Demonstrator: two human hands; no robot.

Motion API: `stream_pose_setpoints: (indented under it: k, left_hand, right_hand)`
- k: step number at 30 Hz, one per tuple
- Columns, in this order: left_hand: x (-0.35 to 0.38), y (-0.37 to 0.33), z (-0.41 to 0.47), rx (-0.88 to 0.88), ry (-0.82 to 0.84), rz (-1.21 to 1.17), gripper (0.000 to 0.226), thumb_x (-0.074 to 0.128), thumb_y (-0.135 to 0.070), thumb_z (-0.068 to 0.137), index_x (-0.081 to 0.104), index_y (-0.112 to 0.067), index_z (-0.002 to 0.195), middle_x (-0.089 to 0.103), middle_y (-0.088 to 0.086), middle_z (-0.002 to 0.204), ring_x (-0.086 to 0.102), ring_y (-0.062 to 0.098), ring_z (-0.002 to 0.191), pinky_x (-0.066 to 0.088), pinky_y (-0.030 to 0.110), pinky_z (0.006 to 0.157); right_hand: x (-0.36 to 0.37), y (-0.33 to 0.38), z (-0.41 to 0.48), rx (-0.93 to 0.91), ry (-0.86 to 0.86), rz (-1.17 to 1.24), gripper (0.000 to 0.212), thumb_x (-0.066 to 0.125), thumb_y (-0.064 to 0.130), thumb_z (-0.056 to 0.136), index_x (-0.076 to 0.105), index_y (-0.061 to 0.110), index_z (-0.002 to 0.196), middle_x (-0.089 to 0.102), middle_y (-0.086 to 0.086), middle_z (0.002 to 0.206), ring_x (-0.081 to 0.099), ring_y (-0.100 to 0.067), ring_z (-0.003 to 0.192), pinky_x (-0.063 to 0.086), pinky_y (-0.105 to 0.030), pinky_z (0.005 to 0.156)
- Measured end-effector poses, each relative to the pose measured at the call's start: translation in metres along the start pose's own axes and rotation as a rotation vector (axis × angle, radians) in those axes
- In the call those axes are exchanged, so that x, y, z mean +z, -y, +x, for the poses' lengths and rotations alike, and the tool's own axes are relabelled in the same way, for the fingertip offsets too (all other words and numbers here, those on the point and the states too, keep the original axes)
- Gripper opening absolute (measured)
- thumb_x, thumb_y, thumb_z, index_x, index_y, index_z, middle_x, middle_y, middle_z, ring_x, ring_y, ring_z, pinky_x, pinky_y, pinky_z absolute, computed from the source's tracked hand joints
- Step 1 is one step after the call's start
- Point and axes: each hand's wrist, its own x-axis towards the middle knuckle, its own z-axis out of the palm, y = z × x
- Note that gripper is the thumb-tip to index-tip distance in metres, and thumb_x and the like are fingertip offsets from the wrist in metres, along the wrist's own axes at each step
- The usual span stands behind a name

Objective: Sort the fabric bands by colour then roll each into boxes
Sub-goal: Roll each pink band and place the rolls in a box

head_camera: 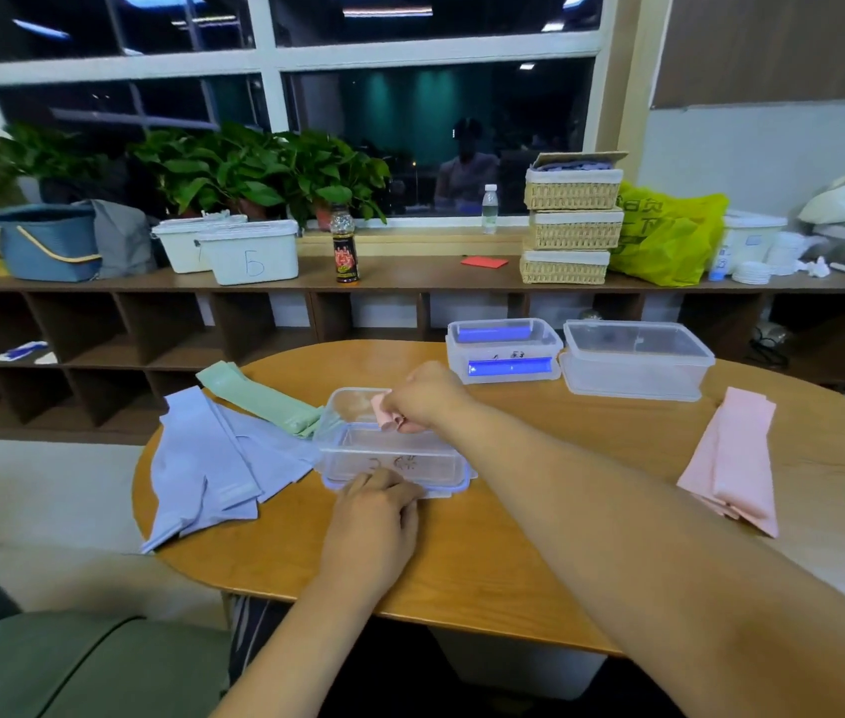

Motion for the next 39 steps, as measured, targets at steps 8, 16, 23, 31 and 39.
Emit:
stream_pose_setpoints:
  k: [8,16,23,31,39]
  left_hand:
    - [0.003,-0.005,0.004,0.102,0.011,-0.044,0.022,0.064,-0.021,0.096,0.083,-0.028,0.106,0.067,-0.005,0.100,0.060,0.025,0.092,0.052,0.038,0.082]
    - [0.005,-0.003,0.007,0.109,-0.028,-0.105,0.025,0.065,-0.014,0.091,0.085,-0.025,0.103,0.068,-0.002,0.093,0.062,0.025,0.087,0.050,0.034,0.080]
    - [0.011,0.003,0.009,0.111,-0.015,-0.105,0.021,0.068,-0.013,0.090,0.083,-0.025,0.099,0.068,-0.003,0.093,0.060,0.025,0.084,0.051,0.036,0.077]
    - [0.012,0.001,0.008,0.106,0.003,-0.093,0.021,0.069,-0.010,0.090,0.082,-0.024,0.100,0.070,0.000,0.099,0.062,0.025,0.086,0.052,0.036,0.078]
    - [0.014,0.004,0.009,0.079,0.027,-0.085,0.025,0.063,-0.015,0.094,0.082,-0.026,0.106,0.069,0.000,0.104,0.059,0.026,0.088,0.050,0.037,0.078]
  right_hand:
    - [0.022,-0.005,0.011,0.146,-0.053,-0.208,0.026,0.087,0.018,0.080,0.063,0.014,0.089,0.075,-0.008,0.094,0.076,-0.024,0.088,0.062,-0.034,0.077]
    - [0.034,0.015,0.022,0.185,0.031,-0.235,0.016,0.081,0.017,0.093,0.069,0.007,0.088,0.069,-0.007,0.074,0.069,-0.014,0.063,0.058,-0.023,0.056]
    - [0.041,0.019,0.026,0.153,0.083,-0.356,0.025,0.070,0.018,0.102,0.069,0.012,0.126,0.074,-0.003,0.124,0.073,-0.013,0.099,0.057,-0.025,0.080]
    - [0.057,0.021,0.037,0.132,0.034,-0.300,0.028,0.076,0.017,0.097,0.067,0.014,0.123,0.070,-0.008,0.106,0.063,-0.017,0.070,0.048,-0.021,0.049]
    - [0.063,0.017,0.044,-0.036,-0.023,-0.588,0.022,0.086,0.030,0.082,0.072,0.018,0.093,0.071,-0.004,0.088,0.070,-0.022,0.084,0.061,-0.035,0.073]
